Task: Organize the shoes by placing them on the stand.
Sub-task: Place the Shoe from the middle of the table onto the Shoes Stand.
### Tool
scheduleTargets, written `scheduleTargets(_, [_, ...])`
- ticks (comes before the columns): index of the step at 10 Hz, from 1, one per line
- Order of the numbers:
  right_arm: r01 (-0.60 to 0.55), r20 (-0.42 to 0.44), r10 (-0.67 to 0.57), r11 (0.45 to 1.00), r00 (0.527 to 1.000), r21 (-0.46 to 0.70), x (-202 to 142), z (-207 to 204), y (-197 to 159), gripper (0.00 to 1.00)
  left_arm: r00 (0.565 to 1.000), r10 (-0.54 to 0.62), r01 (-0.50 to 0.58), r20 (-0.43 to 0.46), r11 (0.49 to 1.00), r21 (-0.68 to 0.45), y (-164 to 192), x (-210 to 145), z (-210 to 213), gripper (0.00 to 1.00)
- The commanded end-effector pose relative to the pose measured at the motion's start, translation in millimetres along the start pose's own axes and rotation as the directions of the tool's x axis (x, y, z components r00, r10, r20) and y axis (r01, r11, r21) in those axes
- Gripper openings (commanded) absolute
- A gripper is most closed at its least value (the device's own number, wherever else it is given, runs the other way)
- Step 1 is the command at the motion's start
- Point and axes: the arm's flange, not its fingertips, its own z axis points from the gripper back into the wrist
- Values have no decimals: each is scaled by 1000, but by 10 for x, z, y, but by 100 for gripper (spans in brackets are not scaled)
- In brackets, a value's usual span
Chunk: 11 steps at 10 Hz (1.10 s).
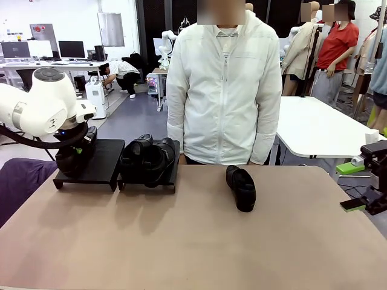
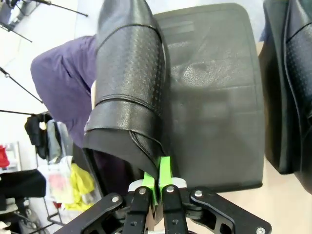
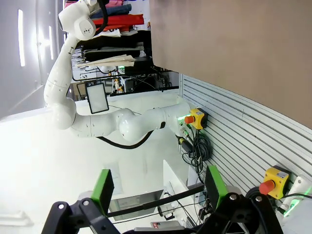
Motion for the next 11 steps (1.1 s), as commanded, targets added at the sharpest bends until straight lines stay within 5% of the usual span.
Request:
scheduleTargets(1, [-26, -5, 26, 1000, 1000, 2, 11, 26, 15, 100, 998, 38, -39, 44, 999, 22, -1, 86, 14, 100])
scheduleTargets(7, [-26, -5, 26, 1000, 1000, 2, 11, 26, 15, 100, 996, 31, -29, 89, 999, -24, 59, -116, 390, 100])
scheduleTargets(9, [-26, -5, 26, 1000, 1000, 2, 11, 26, 15, 100, 998, -55, 57, 17, 985, -165, 120, -403, 856, 100])
scheduleTargets(10, [-26, -5, 26, 1000, 1000, 2, 11, 26, 15, 100, 994, -110, 100, -18, 951, -292, 212, -602, 1079, 100])
scheduleTargets(11, [-26, -5, 26, 1000, 1000, 2, 11, 26, 15, 100, 996, -66, 27, -68, 884, -466, 363, -936, 1351, 100])
